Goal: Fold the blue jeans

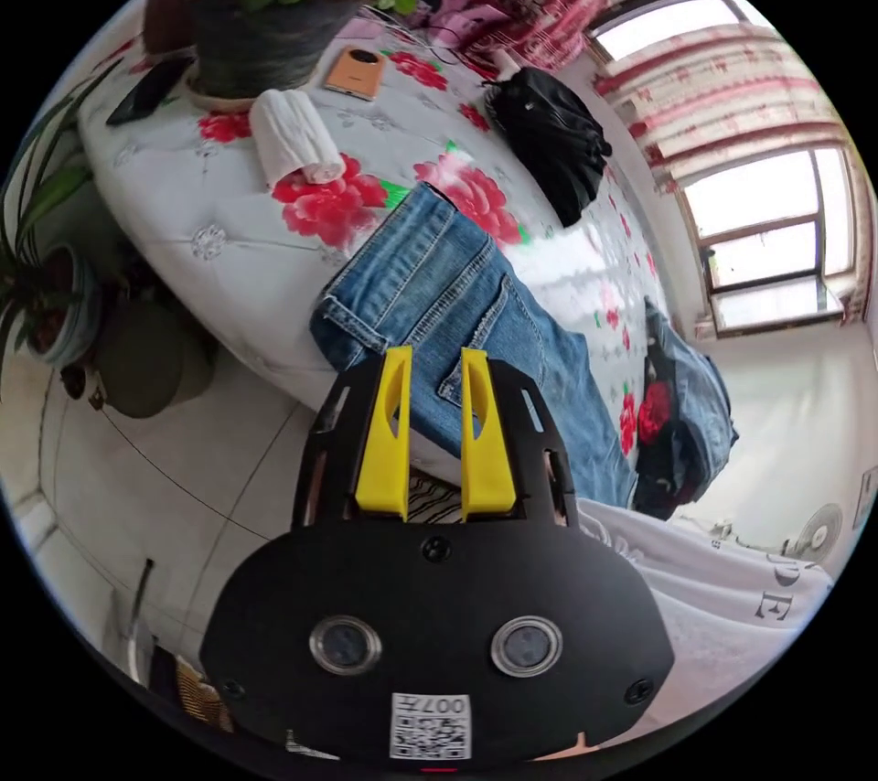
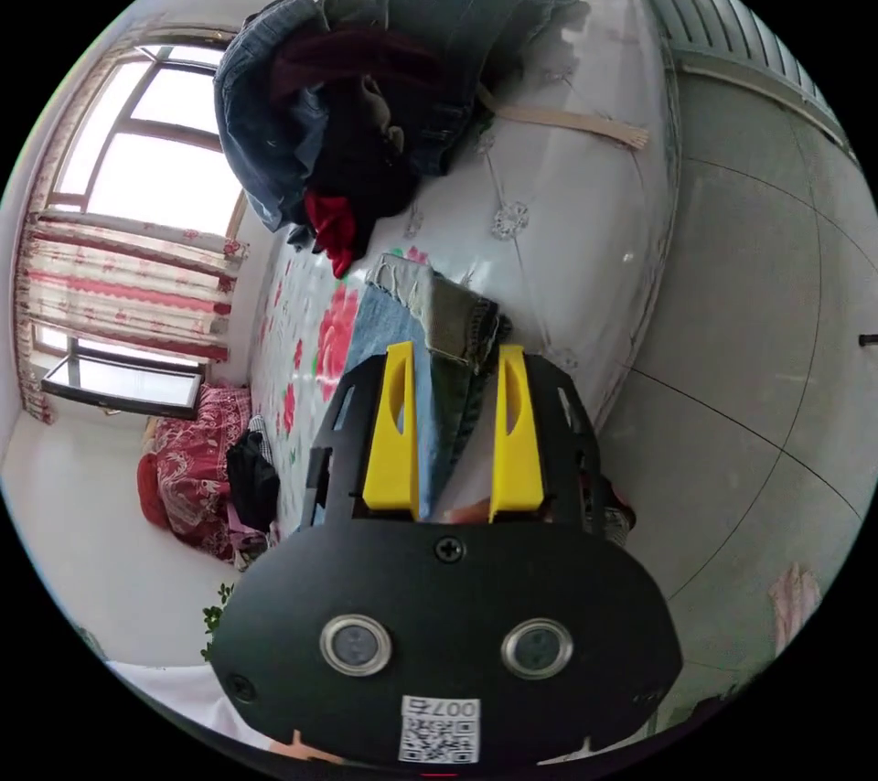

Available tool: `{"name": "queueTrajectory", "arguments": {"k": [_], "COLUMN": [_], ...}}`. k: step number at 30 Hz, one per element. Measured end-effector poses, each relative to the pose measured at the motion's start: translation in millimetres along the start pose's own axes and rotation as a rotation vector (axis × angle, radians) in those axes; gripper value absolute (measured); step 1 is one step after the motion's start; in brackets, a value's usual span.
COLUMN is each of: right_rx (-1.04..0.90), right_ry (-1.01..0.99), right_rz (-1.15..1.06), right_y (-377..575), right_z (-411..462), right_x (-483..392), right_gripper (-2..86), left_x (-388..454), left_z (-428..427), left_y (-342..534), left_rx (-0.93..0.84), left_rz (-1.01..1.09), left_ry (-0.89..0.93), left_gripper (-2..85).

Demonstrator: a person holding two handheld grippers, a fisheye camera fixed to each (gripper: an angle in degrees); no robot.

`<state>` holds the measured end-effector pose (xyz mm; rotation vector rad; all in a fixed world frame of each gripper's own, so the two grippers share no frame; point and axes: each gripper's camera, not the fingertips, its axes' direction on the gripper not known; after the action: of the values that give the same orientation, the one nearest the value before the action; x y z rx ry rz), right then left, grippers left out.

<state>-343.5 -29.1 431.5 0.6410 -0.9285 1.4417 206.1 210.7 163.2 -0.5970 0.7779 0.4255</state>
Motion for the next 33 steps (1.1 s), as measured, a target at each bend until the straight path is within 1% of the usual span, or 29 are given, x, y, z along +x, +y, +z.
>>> {"name": "queueTrajectory", "arguments": {"k": [2, 3, 5, 7, 8, 10, 11, 13, 14, 15, 16, 17, 18, 19, 21, 23, 26, 28, 30, 33], "right_rx": [-0.041, -0.069, -0.081, -0.136, -0.16, -0.289, -0.326, -0.508, -0.57, -0.711, -0.869, -0.946, -1.084, -1.18, -1.235, -1.191, -1.144, -1.105, -1.092, -1.032], "right_ry": [-0.076, -0.147, -0.225, -0.284, -0.305, -0.383, -0.4, -0.449, -0.456, -0.451, -0.42, -0.402, -0.365, -0.323, -0.241, -0.226, -0.22, -0.237, -0.247, -0.269], "right_rz": [-0.046, -0.06, -0.165, -0.432, -0.515, -0.865, -0.956, -1.301, -1.377, -1.5, -1.573, -1.603, -1.66, -1.703, -1.761, -1.769, -1.682, -1.562, -1.469, -1.344], "right_y": [-2.5, -4.4, -2.3, 15.9, 25.7, 86.6, 107.6, 205.5, 231.6, 283.2, 332.1, 354.4, 393.7, 424.0, 448.9, 447.6, 426.6, 404.8, 389.0, 361.5], "right_z": [-0.1, -1.3, -10.6, -24.7, -28.0, -38.4, -40.6, -40.6, -37.1, -24.9, -7.3, 1.3, 14.7, 22.2, 22.7, 13.2, 3.6, 0.0, -0.7, -10.7], "right_x": [-5.8, -12.2, -41.5, -111.8, -133.2, -214.2, -231.5, -279.3, -285.1, -288.9, -284.3, -279.6, -267.2, -254.2, -241.3, -238.5, -238.2, -234.2, -230.0, -224.1], "right_gripper": [7.8, 7.5, 7.1, 6.6, 6.5, 6.3, 6.2, 6.0, 5.9, 5.8, 5.7, 5.5, 5.2, 4.8, 4.2, 3.6, 2.5, 1.5, 0.9, 0.3], "left_x": [-17.8, -21.9, -38.8, -55.0, -65.8, -78.8, -85.4, -92.6, -96.6, -98.3, -101.9, -105.7, -107.5, -110.5, -114.4, -116.6, -123.7, -131.0, -139.8, -141.4], "left_z": [-3.3, -3.6, -5.7, -7.6, -8.9, -10.3, -10.8, -10.0, -7.3, -5.4, -0.6, 4.2, 6.5, 12.2, 22.5, 27.5, 29.7, 30.0, 36.2, 38.6], "left_y": [-1.2, -1.4, -0.2, 2.3, 3.8, 4.3, 3.1, -0.9, -5.2, -7.7, -12.9, -17.9, -20.3, -25.3, -31.7, -36.0, -36.6, -34.4, -33.8, -34.1], "left_rx": [0.029, 0.032, 0.061, 0.074, 0.08, 0.09, 0.099, 0.12, 0.13, 0.133, 0.13, 0.13, 0.131, 0.122, 0.096, 0.079, 0.074, 0.077, 0.073, 0.103], "left_rz": [-0.058, -0.069, -0.103, -0.138, -0.157, -0.171, -0.173, -0.163, -0.15, -0.139, -0.126, -0.123, -0.122, -0.118, -0.103, -0.071, -0.066, -0.077, -0.09, -0.08], "left_ry": [0.024, 0.027, 0.041, 0.04, 0.047, 0.06, 0.069, 0.091, 0.105, 0.11, 0.108, 0.11, 0.112, 0.11, 0.093, 0.005, -0.003, -0.001, 0.062, 0.06], "left_gripper": [8.6, 8.7, 9.1, 9.4, 9.5, 10.0, 10.6, 11.7, 12.6, 13.0, 13.3, 13.6, 13.7, 13.8, 13.5, 12.6, 11.5, 9.6, 7.2, 5.5]}}
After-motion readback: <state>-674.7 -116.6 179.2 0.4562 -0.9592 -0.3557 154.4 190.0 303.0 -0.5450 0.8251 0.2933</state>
